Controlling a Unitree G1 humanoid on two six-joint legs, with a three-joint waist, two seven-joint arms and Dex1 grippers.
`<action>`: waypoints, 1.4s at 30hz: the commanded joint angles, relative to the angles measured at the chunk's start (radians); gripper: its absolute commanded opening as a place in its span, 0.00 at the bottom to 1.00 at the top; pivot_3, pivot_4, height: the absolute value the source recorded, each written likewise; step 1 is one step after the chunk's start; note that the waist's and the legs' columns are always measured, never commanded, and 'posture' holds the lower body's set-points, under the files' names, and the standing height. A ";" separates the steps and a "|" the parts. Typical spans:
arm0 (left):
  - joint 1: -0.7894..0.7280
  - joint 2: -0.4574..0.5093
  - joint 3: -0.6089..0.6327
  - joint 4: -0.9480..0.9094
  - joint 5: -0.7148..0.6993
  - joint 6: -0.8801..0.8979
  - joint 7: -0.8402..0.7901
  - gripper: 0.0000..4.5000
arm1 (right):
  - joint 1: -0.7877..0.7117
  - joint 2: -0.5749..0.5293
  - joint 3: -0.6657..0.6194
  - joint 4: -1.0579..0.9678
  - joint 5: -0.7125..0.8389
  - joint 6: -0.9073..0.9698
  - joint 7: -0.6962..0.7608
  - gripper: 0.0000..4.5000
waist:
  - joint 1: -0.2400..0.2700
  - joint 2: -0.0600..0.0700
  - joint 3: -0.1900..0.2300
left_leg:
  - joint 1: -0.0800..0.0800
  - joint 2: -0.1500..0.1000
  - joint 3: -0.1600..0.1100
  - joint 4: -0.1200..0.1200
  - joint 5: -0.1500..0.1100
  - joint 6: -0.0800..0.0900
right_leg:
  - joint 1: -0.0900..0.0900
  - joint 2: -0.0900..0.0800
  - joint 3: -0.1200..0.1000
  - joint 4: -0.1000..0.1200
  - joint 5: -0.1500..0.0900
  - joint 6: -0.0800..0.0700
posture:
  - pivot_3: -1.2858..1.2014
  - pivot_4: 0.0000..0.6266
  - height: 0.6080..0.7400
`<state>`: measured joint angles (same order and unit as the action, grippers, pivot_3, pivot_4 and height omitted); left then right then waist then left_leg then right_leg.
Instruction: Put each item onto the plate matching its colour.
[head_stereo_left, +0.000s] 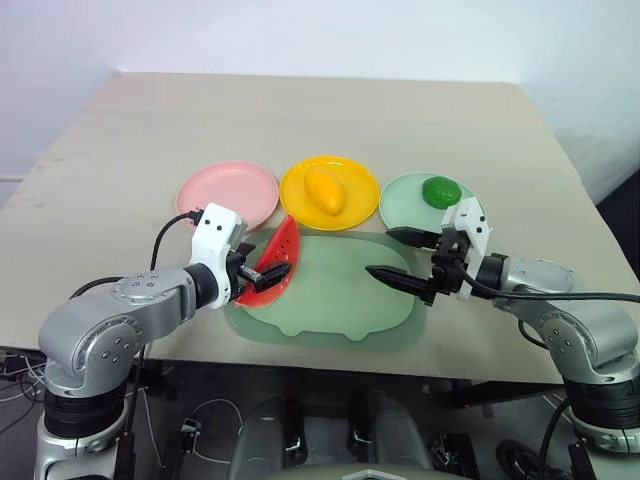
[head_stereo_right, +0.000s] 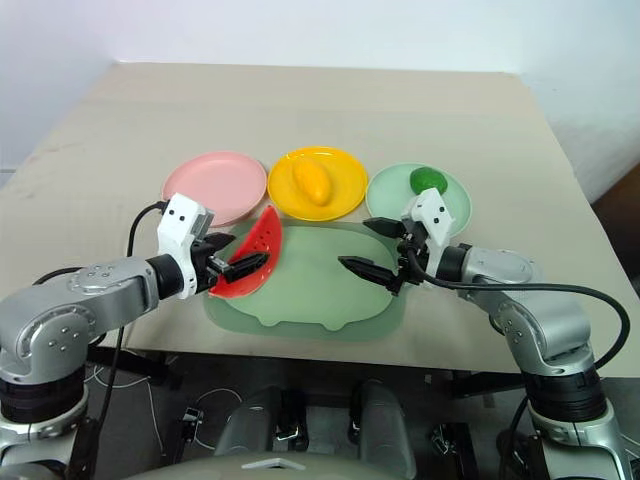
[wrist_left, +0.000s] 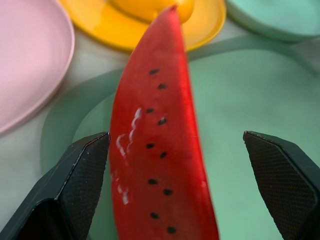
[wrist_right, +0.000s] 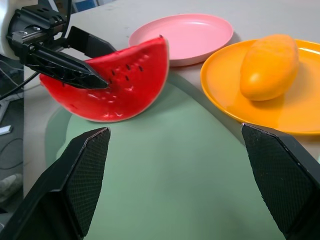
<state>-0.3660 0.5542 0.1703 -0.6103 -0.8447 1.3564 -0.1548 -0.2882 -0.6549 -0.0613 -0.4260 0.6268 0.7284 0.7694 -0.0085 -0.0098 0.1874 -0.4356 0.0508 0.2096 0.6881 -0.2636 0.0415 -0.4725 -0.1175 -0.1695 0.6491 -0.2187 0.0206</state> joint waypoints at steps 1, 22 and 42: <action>-0.020 0.021 -0.020 -0.007 0.026 0.013 -0.002 1.00 | -0.001 -0.003 -0.023 -0.004 -0.005 -0.026 -0.003 0.99 | -0.001 0.000 0.000 | 0.000 0.000 0.000 0.000 0.000 0.000 | 0.000 0.000 0.000 0.000 0.000 0.000 | 0.52 0.24 0.67; -0.001 0.054 -0.054 0.017 0.146 -0.069 -0.072 0.44 | 0.010 -0.005 -0.027 -0.024 -0.004 -0.014 -0.030 1.00 | 0.000 0.000 0.000 | 0.000 0.000 0.000 0.000 0.000 0.000 | 0.000 -0.001 0.000 0.000 0.001 -0.002 | 0.52 0.24 0.67; -0.479 0.002 -0.103 0.872 0.514 -0.581 -0.106 0.44 | -0.027 0.015 -0.014 -0.002 -0.006 -0.025 -0.032 1.00 | 0.004 -0.001 0.000 | -0.001 0.000 0.001 0.001 0.000 0.000 | -0.001 0.000 0.000 0.000 0.001 -0.002 | 0.52 0.24 0.67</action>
<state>-0.8069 0.5588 0.0693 0.2125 -0.3728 0.8549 -0.2560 -0.3003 -0.6439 -0.0581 -0.4136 0.6124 0.7184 0.7388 -0.0049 -0.0105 0.1876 -0.4365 0.0505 0.2102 0.6891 -0.2635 0.0415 -0.4734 -0.1179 -0.1697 0.6495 -0.2174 0.0185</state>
